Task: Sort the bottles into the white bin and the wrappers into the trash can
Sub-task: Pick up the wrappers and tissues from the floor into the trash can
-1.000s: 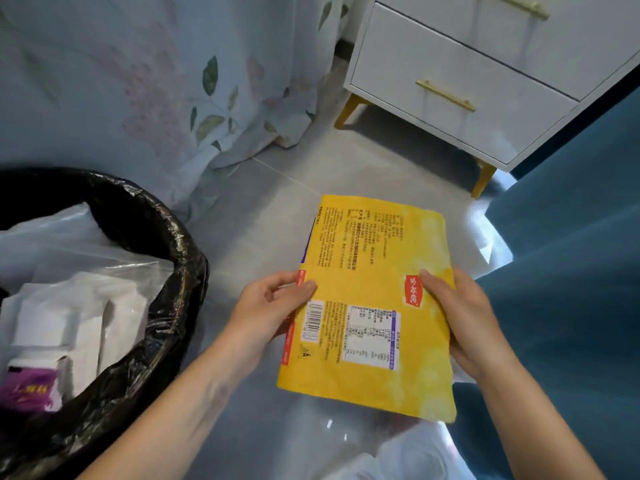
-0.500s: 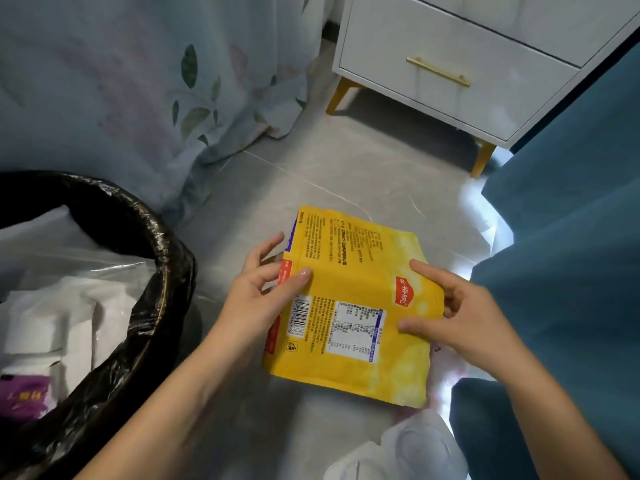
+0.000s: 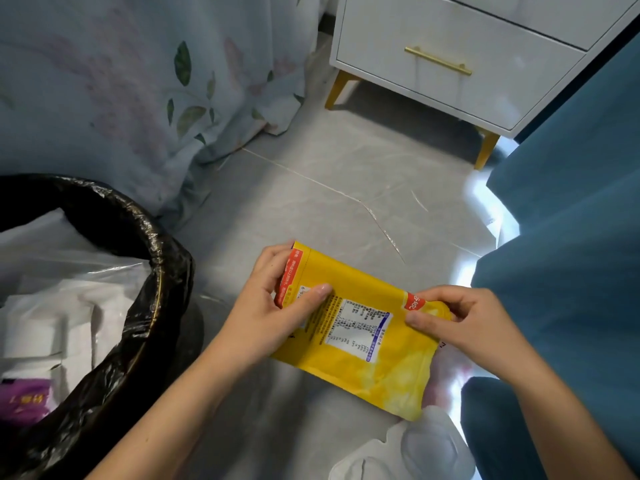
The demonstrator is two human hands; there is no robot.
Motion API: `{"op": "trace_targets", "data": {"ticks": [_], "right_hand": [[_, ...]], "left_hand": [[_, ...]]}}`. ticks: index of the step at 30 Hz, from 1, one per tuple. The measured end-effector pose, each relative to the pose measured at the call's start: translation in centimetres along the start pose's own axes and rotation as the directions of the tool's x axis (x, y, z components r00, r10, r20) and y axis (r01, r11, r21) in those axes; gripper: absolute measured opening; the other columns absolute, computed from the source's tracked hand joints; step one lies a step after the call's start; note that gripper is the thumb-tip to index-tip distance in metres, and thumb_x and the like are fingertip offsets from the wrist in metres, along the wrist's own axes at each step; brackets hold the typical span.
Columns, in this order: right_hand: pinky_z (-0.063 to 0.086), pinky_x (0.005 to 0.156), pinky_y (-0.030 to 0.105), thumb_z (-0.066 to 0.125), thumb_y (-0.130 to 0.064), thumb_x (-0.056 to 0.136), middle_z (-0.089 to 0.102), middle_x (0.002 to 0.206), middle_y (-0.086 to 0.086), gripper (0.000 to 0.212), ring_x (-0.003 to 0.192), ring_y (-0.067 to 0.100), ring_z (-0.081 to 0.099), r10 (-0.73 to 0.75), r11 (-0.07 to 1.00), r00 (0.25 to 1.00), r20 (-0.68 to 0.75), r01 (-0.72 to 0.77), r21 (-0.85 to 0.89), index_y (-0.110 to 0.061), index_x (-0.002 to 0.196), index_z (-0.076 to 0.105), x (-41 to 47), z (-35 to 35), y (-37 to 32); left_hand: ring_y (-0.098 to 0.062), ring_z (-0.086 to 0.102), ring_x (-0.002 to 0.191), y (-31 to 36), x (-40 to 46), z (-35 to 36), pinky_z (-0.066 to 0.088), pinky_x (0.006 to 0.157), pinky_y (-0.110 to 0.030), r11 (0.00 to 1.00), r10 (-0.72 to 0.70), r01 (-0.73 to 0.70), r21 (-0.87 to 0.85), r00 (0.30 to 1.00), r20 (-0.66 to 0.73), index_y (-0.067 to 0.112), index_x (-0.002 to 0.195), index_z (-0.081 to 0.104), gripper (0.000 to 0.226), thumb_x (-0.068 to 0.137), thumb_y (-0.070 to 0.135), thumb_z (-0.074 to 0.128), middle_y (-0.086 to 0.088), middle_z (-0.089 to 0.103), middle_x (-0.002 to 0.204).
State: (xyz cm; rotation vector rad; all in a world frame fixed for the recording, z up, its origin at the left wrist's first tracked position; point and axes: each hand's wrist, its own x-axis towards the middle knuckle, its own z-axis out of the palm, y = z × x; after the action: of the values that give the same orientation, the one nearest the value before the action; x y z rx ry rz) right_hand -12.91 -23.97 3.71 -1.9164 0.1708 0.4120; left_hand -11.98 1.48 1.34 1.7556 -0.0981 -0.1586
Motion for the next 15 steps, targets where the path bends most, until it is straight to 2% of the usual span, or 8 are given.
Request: {"op": "trace_targets", "data": {"ticks": [3, 5, 7, 9, 11, 13, 15], "right_hand": [[0.059, 0.062, 0.037, 0.077, -0.077, 0.031, 0.075, 0.077, 0.001, 0.065, 0.068, 0.014, 0.071, -0.007, 1.0, 0.999, 0.036, 0.008, -0.02, -0.031, 0.077, 0.077, 0.1, -0.1, 0.4], [0.06, 0.07, 0.038, 0.077, -0.076, 0.034, 0.076, 0.079, 0.002, 0.062, 0.075, 0.018, 0.073, 0.019, 0.999, 0.996, 0.085, -0.016, -0.035, -0.032, 0.078, 0.078, 0.2, -0.2, 0.2], [0.057, 0.077, 0.032, 0.074, -0.074, 0.045, 0.076, 0.082, 0.003, 0.052, 0.079, 0.016, 0.071, 0.097, 0.991, 0.97, 0.221, -0.073, -0.112, -0.036, 0.08, 0.078, 0.2, -0.5, -0.1], [0.049, 0.081, 0.024, 0.065, -0.079, 0.05, 0.07, 0.091, 0.0, 0.046, 0.083, 0.004, 0.062, 0.175, 0.952, 0.93, 0.324, -0.076, -0.296, -0.049, 0.084, 0.074, 0.6, -1.0, -0.4], [0.046, 0.09, 0.019, 0.06, -0.087, 0.044, 0.061, 0.108, -0.015, 0.055, 0.1, -0.005, 0.057, 0.211, 0.926, 0.907, 0.364, -0.066, -0.371, -0.061, 0.093, 0.065, 1.2, -1.2, -1.0], [0.051, 0.09, 0.021, 0.066, -0.082, 0.046, 0.063, 0.118, -0.019, 0.066, 0.109, -0.001, 0.059, 0.195, 0.963, 0.861, 0.47, -0.076, -0.259, -0.054, 0.106, 0.064, 1.6, -0.7, -1.4], [0.054, 0.084, 0.026, 0.076, -0.064, 0.056, 0.069, 0.118, -0.002, 0.068, 0.107, 0.016, 0.066, 0.182, 0.983, 0.782, 0.596, -0.159, -0.091, -0.032, 0.115, 0.065, 1.7, -0.3, -1.8]], "left_hand": [[-0.006, 0.066, 0.084, 0.6, 0.1, -0.1, 0.052, 0.075, -0.018, 0.997, -0.046, 0.044, -0.06, 0.998, -0.035, 0.021, 0.093, 0.065, 0.025, 0.074, 0.028, 0.08, -0.003, 0.067, 0.093], [-0.004, 0.068, 0.073, 1.0, 0.1, -0.1, 0.053, 0.066, -0.016, 0.99, -0.1, 0.094, -0.109, 0.994, -0.051, 0.016, 0.091, 0.066, 0.023, 0.072, 0.018, 0.079, 0.001, 0.072, 0.084], [-0.005, 0.07, 0.072, 1.2, 0.1, -0.1, 0.054, 0.065, -0.016, 0.986, -0.136, 0.132, -0.105, 0.99, -0.039, 0.014, 0.089, 0.066, 0.025, 0.068, 0.021, 0.077, 0.001, 0.073, 0.083], [-0.011, 0.072, 0.076, 1.0, 0.2, -0.3, 0.057, 0.068, -0.022, 0.978, -0.183, 0.185, -0.094, 0.983, 0.03, 0.013, 0.09, 0.067, 0.032, 0.063, 0.026, 0.078, -0.002, 0.075, 0.085], [-0.014, 0.073, 0.078, 1.1, 0.4, -0.4, 0.059, 0.071, -0.027, 0.971, -0.22, 0.229, -0.072, 0.969, 0.109, 0.013, 0.089, 0.067, 0.033, 0.062, 0.027, 0.078, -0.002, 0.075, 0.087], [-0.013, 0.073, 0.076, 1.5, 0.5, -0.2, 0.058, 0.068, -0.025, 0.968, -0.219, 0.237, -0.082, 0.958, 0.186, 0.014, 0.086, 0.067, 0.029, 0.061, 0.024, 0.079, -0.001, 0.075, 0.086], [-0.011, 0.072, 0.073, 2.3, 0.7, 0.4, 0.058, 0.066, -0.024, 0.967, -0.211, 0.239, -0.088, 0.946, 0.247, 0.015, 0.083, 0.067, 0.026, 0.062, 0.02, 0.081, 0.0, 0.075, 0.082]]}}
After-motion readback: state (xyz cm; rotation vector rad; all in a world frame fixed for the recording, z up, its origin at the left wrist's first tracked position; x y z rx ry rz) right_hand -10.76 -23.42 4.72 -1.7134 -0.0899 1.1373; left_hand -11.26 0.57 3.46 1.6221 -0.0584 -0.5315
